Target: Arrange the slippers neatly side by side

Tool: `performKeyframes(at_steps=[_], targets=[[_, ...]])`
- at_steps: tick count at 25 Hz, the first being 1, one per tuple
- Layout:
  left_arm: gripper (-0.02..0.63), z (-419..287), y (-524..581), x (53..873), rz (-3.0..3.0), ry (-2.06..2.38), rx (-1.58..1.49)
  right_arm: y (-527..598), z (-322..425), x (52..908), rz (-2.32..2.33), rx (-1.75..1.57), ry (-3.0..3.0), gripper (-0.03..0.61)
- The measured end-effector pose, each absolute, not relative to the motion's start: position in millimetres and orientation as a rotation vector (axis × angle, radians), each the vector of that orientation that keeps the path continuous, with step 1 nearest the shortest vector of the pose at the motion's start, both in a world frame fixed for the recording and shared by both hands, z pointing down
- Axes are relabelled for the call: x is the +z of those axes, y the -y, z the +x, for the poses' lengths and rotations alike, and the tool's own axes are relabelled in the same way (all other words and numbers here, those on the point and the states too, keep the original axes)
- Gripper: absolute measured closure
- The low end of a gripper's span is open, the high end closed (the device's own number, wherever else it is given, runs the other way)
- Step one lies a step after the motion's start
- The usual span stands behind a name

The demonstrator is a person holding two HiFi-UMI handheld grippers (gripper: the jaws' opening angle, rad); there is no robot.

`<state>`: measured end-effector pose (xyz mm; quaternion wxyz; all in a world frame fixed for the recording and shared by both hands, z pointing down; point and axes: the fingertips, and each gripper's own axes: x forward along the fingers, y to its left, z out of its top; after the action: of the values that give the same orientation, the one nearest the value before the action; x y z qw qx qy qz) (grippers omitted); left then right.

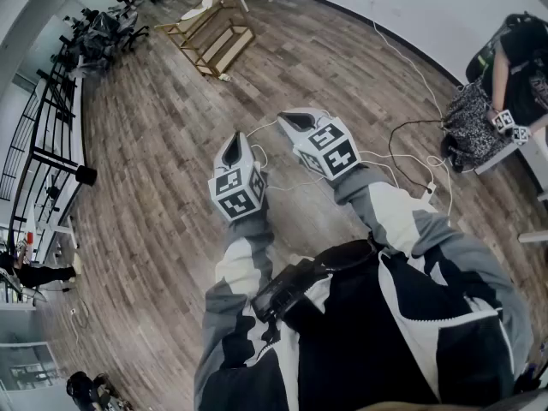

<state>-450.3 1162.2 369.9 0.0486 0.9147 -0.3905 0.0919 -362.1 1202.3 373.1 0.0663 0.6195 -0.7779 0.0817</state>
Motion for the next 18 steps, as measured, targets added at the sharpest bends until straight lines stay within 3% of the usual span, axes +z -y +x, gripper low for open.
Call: performKeyframes(at_steps=[18], targets=[[0.604, -453, -1151, 374, 2.77, 1.22, 0.28, -1193, -358, 373, 1.876, 0.231, 2.384, 0.568]])
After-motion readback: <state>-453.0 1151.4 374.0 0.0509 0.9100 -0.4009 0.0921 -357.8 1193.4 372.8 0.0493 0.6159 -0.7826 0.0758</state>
